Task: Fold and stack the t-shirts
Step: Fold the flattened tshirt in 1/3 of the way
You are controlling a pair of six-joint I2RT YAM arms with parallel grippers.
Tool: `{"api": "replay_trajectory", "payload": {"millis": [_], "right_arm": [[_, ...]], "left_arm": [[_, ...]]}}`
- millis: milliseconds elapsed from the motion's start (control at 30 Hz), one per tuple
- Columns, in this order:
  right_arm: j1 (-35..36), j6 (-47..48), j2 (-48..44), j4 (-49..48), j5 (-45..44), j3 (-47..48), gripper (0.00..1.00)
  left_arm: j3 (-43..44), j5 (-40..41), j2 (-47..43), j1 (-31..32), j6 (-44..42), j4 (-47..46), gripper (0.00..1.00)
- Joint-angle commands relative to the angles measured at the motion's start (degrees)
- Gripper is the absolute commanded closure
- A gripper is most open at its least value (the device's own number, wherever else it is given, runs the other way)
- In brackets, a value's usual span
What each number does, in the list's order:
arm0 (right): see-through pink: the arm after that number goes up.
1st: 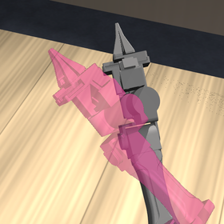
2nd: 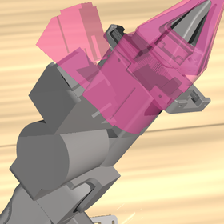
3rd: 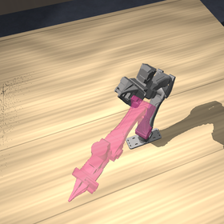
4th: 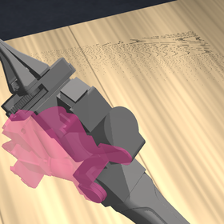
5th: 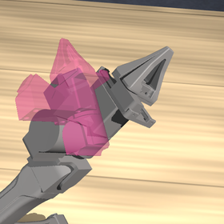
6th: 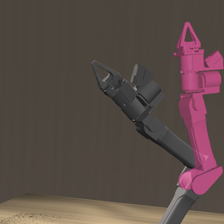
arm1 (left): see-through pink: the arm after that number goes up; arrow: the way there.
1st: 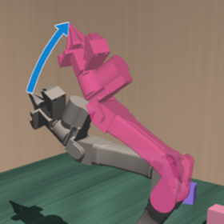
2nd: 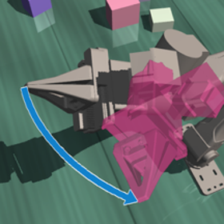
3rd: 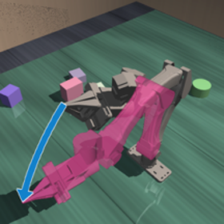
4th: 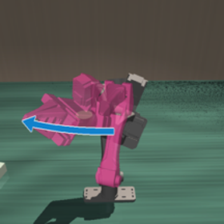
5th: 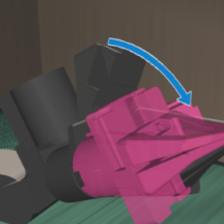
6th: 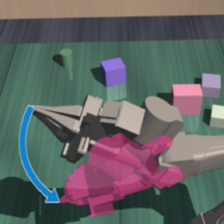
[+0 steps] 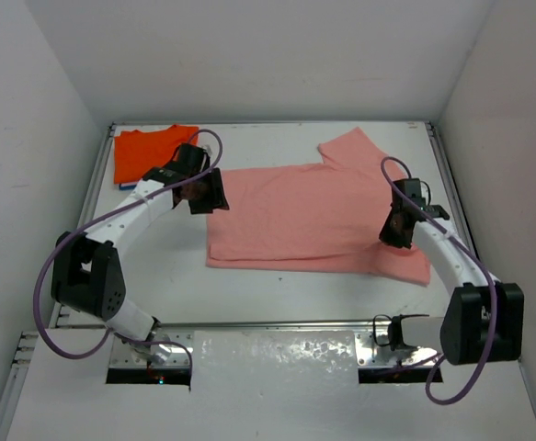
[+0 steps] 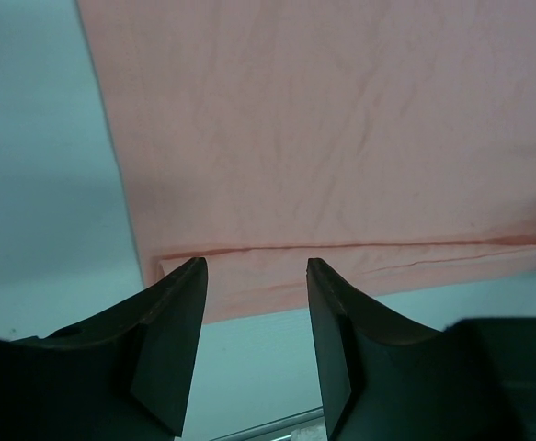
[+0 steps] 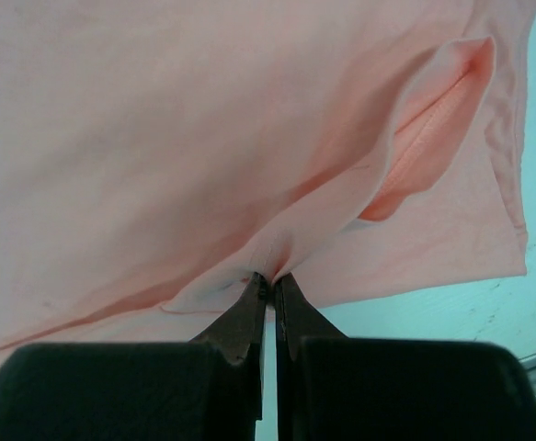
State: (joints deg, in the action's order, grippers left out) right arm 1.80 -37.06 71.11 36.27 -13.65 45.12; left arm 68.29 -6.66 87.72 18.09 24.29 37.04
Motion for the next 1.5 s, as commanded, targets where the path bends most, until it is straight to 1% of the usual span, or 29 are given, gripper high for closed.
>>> {"api": "replay_trajectory", "payload": {"millis": [0, 133, 167, 200, 233, 267, 300, 367, 400, 467, 500, 567, 667, 733, 767, 800, 833, 867, 900, 933, 1067, 1200, 1300, 1467], "right_arm": [[0.13, 2.08, 2.44, -0.5, -1.55, 2.42, 1.0], [0.13, 5.59, 8.24, -2.34, -1.47, 6.11, 1.0], [0.13, 6.38, 11.12, -3.04, 1.06, 6.81, 0.95], [0.13, 7.86, 12.63, -2.87, 2.04, 9.08, 0.71], [0.13, 8.4, 14.04, -2.18, 2.57, 10.41, 0.65], [0.13, 8.67, 15.36, -1.56, 1.71, 11.47, 0.61], [-0.3, 8.84, 15.11, -1.38, 1.7, 12.87, 0.55], [-1.89, 8.58, 14.23, -1.47, 2.31, 14.28, 0.46], [-3.89, 8.06, 14.58, 1.14, 1.88, 17.16, 0.41], [-6.63, 7.35, 16.15, 4.93, 0.74, 20.17, 0.41], [-7.16, 6.66, 17.99, 7.39, -0.58, 22.01, 0.41], [-7.6, 6.12, 19.41, 8.81, -2.08, 22.99, 0.41], [-7.6, 5.77, 20.55, 7.42, -2.7, 22.64, 0.44], [-7.87, 10.06, 22.56, 6.09, -1.04, 22.99, 0.44], [-7.95, 13.9, 23.45, 6.27, -1.29, 23.43, 0.45], [-8.74, 15.51, 24.24, 5.48, -1.29, 23.0, 0.46], [-9.44, 16.83, 24.08, 4.08, 0.27, 21.86, 0.48], [-10.32, 18.84, 23.55, -0.02, 2.73, 18.89, 0.48], [-12.24, 19.39, 22.59, -1.63, 7.28, 17.73, 0.48], [-12.96, 19.65, 22.58, -2.43, 8.54, 17.11, 0.48], [-14.98, 22.98, 24.6, 0.19, 9.78, 19.81, 0.49], [-16.39, 23.44, 25.13, 1.61, 9.08, 20.8, 0.5], [-17.71, 22.56, 23.99, -1.81, 10.22, 17.55, 0.5], [-18.76, 22.73, 24.95, -4.45, 10.75, 15.35, 0.52]], "left_arm": [[-0.18, 1.2, -2.12, 0.46, -0.12, 0.23, 0.55], [0.09, 1.21, -1.77, 0.46, -0.12, 0.32, 0.55], [0.43, 1.29, -1.42, 0.46, -0.12, 0.58, 0.55], [0.53, 1.29, -1.24, 0.46, -0.12, 0.58, 0.55], [0.7, 1.21, -0.98, 0.46, -0.12, 0.75, 0.55], [0.96, 1.12, -0.63, 0.46, -0.21, 0.84, 0.55], [1.23, 1.12, -0.36, 0.46, -0.3, 0.84, 0.55], [1.23, 1.47, -0.18, 0.46, -0.47, 0.93, 0.55], [1.23, 1.64, -0.1, 0.46, -0.48, 0.85, 0.54], [1.4, 1.65, 0.43, 0.46, -0.56, 0.76, 0.54], [1.41, 1.65, 0.52, 0.46, -0.56, 0.76, 0.54], [1.23, 1.65, 0.87, 0.46, -0.39, 0.23, 0.55], [1.05, 1.03, 1.57, 0.46, -0.47, -0.3, 0.55], [1.14, 0.59, 2.18, 0.55, -1.09, -0.21, 0.55], [1.14, 0.42, 2.54, 0.46, -1.44, -0.04, 0.55], [1.14, 0.42, 2.8, 0.46, -2.05, 0.57, 0.55], [0.88, 0.42, 2.89, 0.46, -2.32, 0.84, 0.55], [0.53, 0.5, 2.89, 0.46, -2.58, 1.19, 0.55], [-0.26, 0.59, 2.72, 0.55, -2.67, 1.63, 0.55], [-0.79, 0.85, 2.46, 0.46, -2.59, 1.98, 0.55], [-3.07, 0.77, 1.4, 0.55, -0.3, 3.48, 0.55], [-6.32, 0.68, -0.97, 0.81, 1.98, 4.54, 0.55], [-8.78, 0.15, -2.03, 1.25, 3.04, 3.75, 0.56], [-11.86, -0.11, -1.42, 1.34, 3.74, 2.17, 0.57]]}}
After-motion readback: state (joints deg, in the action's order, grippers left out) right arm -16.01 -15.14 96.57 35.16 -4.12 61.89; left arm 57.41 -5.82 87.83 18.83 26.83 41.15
